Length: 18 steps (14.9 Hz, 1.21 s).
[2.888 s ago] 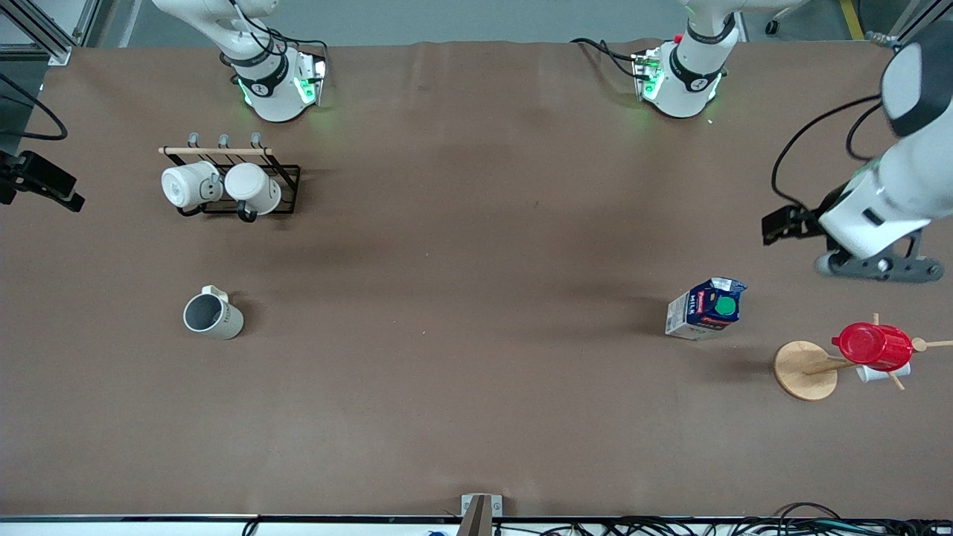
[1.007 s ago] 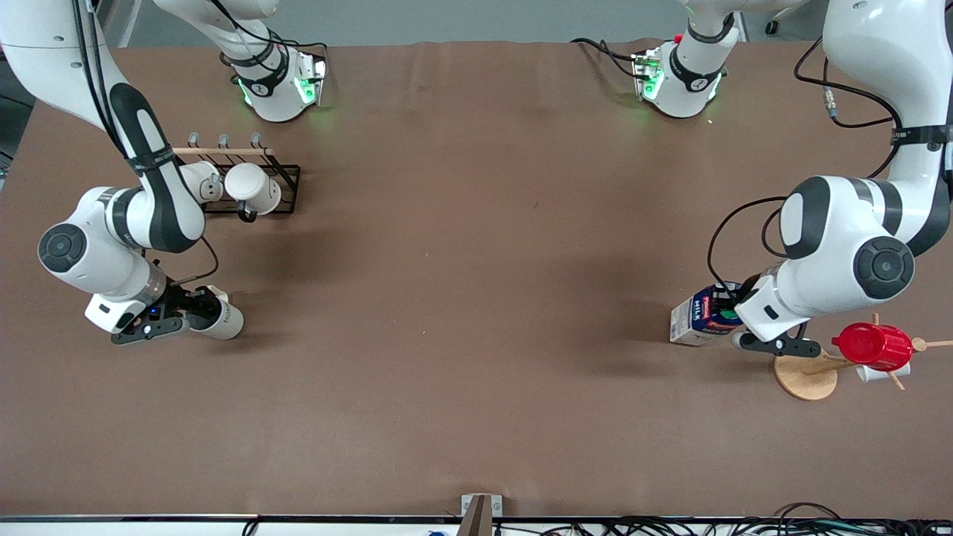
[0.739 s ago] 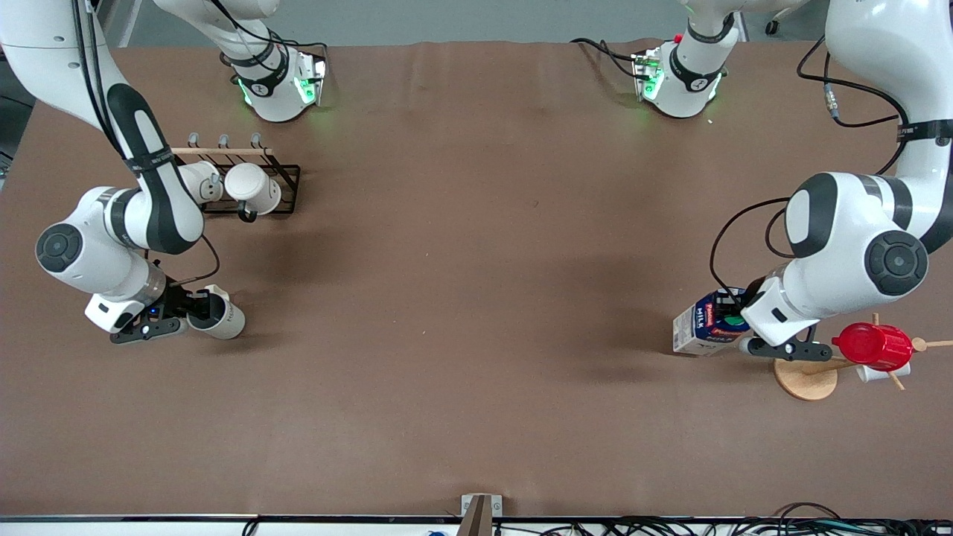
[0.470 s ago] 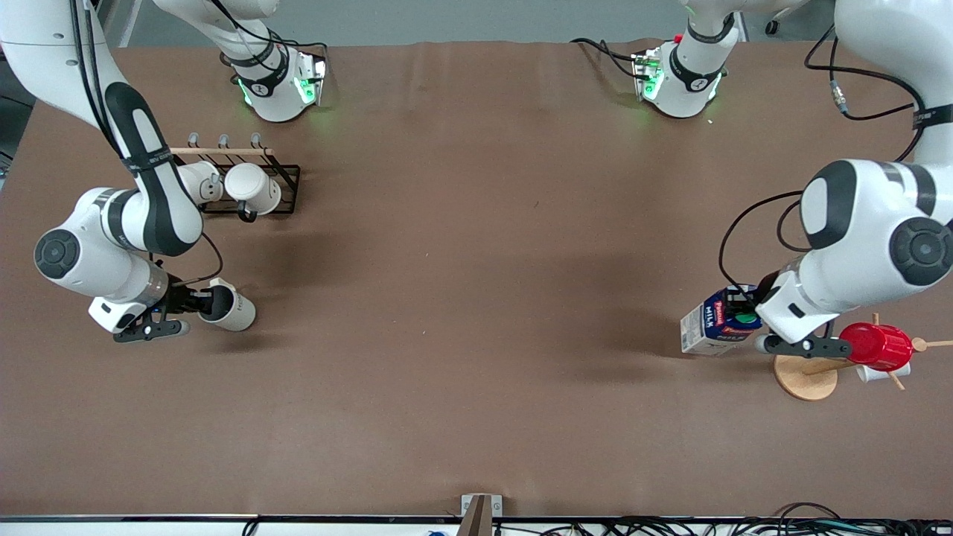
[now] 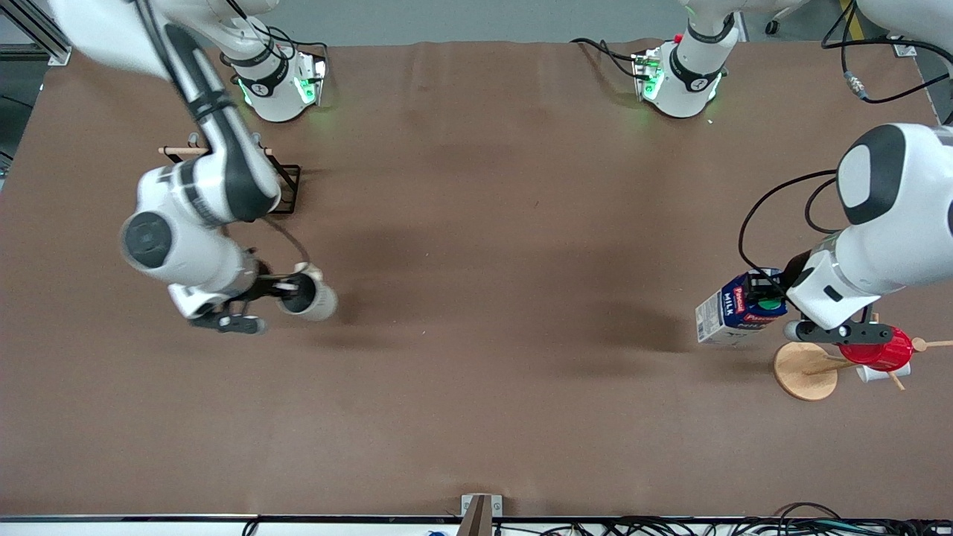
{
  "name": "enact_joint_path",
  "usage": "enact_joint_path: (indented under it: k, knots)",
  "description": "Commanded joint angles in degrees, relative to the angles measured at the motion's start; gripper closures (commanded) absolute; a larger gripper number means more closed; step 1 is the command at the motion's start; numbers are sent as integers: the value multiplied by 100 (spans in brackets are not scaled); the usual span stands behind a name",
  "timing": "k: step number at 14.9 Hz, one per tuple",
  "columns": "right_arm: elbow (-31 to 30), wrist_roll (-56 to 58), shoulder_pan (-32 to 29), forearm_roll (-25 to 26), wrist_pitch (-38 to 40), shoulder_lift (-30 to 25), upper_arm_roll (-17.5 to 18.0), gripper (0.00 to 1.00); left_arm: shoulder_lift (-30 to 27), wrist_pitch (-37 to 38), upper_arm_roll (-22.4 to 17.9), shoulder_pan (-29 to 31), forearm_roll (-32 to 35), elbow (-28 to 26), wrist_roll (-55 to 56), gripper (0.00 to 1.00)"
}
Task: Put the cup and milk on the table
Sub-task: 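Grasp the grey mug with the right gripper while the left gripper grasps the carton, then carry the grey mug toward the table middle with the right gripper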
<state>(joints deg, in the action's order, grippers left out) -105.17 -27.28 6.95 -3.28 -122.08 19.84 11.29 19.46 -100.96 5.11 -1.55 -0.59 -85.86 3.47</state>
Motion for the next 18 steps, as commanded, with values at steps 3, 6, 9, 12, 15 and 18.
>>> enact_joint_path:
  k: [3,6,9,12,15,18]
  knots:
    - [927,-2086,885,441,52,616,286,100,-179,348,-45,23,-64,140,22,62]
    - [1156,-2815,1412,880,17,986,286,100,-328,621,-124,23,-38,166,22,63]
    - [1691,-3361,1869,1267,-36,1618,277,100,-347,639,-195,93,-29,166,-66,63]
    - [2079,-3494,2195,1514,-167,2032,277,99,-320,639,-168,137,-29,166,-66,63]
    - [2089,-3521,2319,1655,-334,2164,277,99,-294,639,-142,50,-29,175,-66,63]
    - [2089,-3565,2337,1673,-378,2217,277,85,-285,630,42,49,-47,175,-83,62]
